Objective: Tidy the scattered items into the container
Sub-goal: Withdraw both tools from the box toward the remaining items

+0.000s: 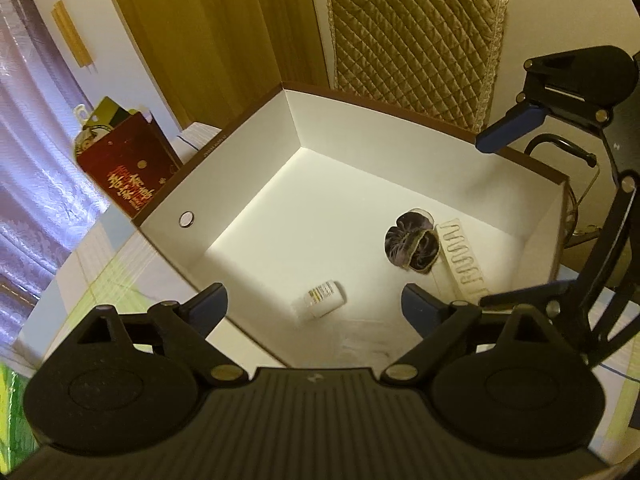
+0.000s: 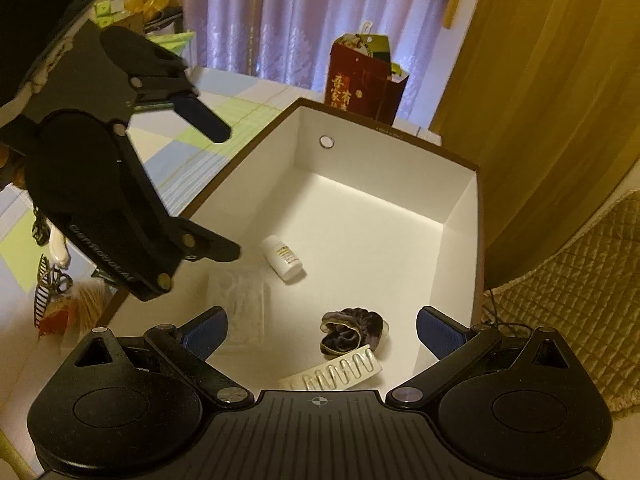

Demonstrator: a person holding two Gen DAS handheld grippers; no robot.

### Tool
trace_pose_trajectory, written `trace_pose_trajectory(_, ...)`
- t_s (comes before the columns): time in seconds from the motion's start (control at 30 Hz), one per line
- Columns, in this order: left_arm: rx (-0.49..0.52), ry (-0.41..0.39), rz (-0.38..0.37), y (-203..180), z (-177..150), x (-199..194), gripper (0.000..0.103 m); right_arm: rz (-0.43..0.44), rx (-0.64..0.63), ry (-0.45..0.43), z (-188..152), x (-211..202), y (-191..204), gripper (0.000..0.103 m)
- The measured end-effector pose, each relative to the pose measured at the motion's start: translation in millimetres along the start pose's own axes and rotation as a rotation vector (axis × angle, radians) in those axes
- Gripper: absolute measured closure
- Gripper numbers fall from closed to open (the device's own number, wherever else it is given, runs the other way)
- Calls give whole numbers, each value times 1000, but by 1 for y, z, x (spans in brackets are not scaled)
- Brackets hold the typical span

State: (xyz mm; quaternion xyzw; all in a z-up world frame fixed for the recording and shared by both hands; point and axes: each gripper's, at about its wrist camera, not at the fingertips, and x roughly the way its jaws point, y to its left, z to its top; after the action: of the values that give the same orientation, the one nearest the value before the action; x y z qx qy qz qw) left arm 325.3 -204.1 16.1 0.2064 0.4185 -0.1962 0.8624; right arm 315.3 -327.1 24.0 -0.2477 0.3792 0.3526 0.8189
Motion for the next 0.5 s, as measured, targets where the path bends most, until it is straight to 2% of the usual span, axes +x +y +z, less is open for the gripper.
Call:
trace_pose_trajectory(0.23,-35,-18,8,4,-22,-34,11,-37,39,-22,-2,-24,24,0)
trace_pose_trajectory(0.5,-94,-4,9,9,-59,-75,11,-60,83,-46,-3,-51,55,0)
